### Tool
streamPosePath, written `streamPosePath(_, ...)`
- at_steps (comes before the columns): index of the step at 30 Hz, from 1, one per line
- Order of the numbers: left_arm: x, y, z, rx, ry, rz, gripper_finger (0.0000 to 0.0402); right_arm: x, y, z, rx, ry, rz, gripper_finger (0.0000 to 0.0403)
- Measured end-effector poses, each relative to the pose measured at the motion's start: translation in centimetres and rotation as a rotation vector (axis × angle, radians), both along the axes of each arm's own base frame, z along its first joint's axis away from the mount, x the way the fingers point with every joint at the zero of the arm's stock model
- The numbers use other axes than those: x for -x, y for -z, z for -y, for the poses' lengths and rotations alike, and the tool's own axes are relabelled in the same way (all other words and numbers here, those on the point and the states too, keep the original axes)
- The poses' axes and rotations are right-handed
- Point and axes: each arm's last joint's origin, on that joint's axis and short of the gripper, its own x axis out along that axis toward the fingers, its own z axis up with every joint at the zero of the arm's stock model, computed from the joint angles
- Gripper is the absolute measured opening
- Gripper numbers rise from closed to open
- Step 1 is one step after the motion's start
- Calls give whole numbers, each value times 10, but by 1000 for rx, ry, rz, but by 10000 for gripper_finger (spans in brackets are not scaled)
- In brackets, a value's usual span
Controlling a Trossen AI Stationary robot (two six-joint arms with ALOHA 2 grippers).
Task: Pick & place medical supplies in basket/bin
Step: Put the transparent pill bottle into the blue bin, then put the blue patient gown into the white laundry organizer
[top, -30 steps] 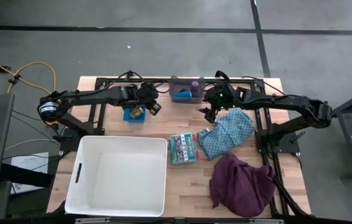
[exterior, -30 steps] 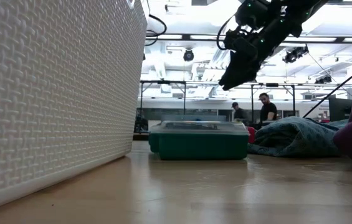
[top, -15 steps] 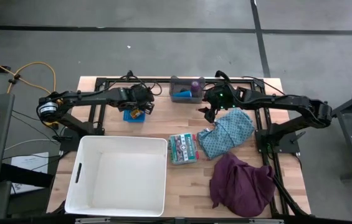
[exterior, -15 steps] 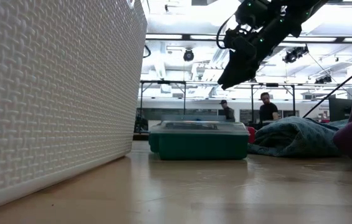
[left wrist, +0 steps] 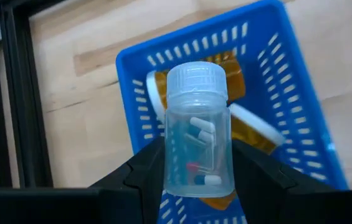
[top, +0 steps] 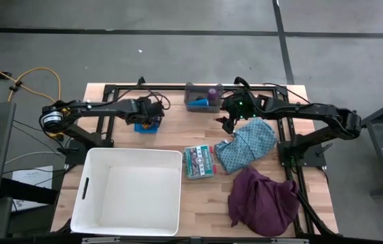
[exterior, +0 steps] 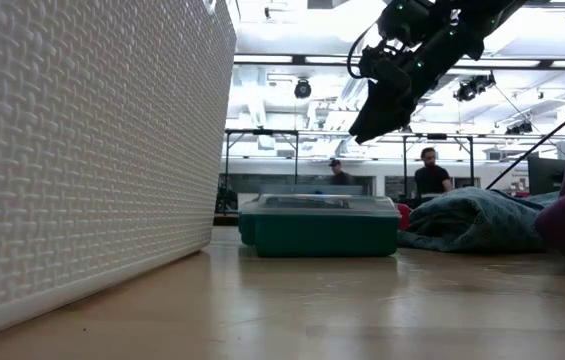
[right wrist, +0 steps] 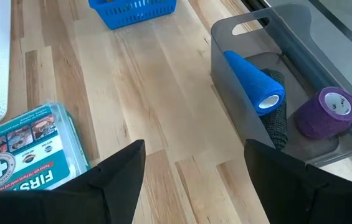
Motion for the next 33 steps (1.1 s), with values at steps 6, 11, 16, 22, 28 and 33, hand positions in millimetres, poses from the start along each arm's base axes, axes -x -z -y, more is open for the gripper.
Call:
streamPosePath(6,7,11,-1,11,-22,-26,155,0,0,0,0,0,0,262)
streamPosePath(11,10,16,0,18,-20,-41,155,0,0,0,0,0,0,262)
streamPosePath(16,10,16,-1,23,-19,-39,161,0,0,0,0,0,0,262)
streamPosePath(22,10,16,-1,24,-20,-39,186,0,0,0,0,0,0,262)
streamPosePath(28,10,16,-1,37,-17,-34,192,0,0,0,0,0,0,262)
streamPosePath(33,10,16,-1,37,-17,-34,193,0,0,0,0,0,0,262)
